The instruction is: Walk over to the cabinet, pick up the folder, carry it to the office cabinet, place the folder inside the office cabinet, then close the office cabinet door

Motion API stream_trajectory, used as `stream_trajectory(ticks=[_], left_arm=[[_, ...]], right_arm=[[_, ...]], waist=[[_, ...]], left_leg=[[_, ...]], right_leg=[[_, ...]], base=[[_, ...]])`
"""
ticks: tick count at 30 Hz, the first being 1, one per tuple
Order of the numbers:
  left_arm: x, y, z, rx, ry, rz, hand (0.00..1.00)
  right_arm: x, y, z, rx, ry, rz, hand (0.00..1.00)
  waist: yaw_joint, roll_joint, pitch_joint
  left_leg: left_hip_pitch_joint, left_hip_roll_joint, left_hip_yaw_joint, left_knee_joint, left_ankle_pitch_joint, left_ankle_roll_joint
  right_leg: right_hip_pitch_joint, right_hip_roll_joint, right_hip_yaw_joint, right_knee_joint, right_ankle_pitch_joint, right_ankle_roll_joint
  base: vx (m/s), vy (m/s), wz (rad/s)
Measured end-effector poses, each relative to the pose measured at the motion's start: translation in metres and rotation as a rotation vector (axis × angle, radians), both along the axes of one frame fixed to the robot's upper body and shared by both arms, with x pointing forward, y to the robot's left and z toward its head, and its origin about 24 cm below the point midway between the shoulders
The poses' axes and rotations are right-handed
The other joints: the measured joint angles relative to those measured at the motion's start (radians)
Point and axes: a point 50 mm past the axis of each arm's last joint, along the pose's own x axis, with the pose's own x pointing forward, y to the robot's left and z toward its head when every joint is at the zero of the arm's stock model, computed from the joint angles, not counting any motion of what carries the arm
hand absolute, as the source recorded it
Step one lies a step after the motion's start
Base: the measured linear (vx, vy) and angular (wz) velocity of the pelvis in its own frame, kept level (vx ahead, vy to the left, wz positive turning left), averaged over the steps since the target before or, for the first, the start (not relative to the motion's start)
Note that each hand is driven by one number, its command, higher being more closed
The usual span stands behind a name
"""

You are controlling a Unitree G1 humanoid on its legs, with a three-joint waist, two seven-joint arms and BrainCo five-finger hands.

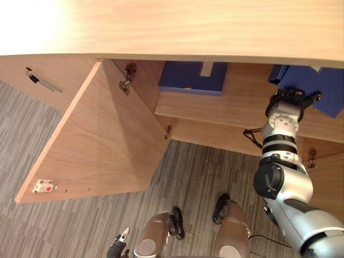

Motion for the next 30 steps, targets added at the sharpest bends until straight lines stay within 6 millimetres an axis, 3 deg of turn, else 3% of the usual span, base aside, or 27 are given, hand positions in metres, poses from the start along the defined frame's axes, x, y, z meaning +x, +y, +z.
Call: stream_trajectory(ticks=[6,13,20,30], left_arm=[[0.005,-0.003,0.001,-0.011,-0.013,0.02,0.0],[0.007,-0.007,0.001,-0.023,-0.016,0.045,0.0],[0.014,-0.01,0.004,-0.013,-0.033,-0.026,0.0],[0.022,-0.013,0.009,0.001,-0.062,-0.143,0.0]], right_arm=[[-0.004,-0.014,0.052,-0.001,-0.096,-0.023,1.0],[-0.012,-0.024,0.085,-0.005,-0.161,-0.048,1.0],[-0.036,-0.062,0.115,-0.136,-0.163,-0.148,1.0],[-0.045,-0.082,0.118,-0.266,-0.031,-0.195,1.0]], waist=[[0.002,0.027,0.03],[0.009,0.046,0.045],[0.017,0.074,0.065],[0.015,0.101,0.094]], left_leg=[[-0.111,-0.02,0.01,0.158,-0.073,0.022],[-0.202,-0.038,0.009,0.241,-0.096,0.029],[-0.322,-0.048,-0.019,0.348,-0.114,0.035],[-0.469,-0.046,-0.039,0.532,-0.164,0.034]], right_leg=[[-0.115,-0.062,0.039,0.138,-0.038,0.014],[-0.21,-0.101,0.065,0.217,-0.058,0.014],[-0.301,-0.142,0.062,0.298,-0.072,0.005],[-0.434,-0.189,0.086,0.457,-0.133,0.002]], base=[[-0.09,0.091,0.05],[-0.06,0.044,0.1],[-0.06,-0.016,0.17],[-0.05,-0.047,0.12]])
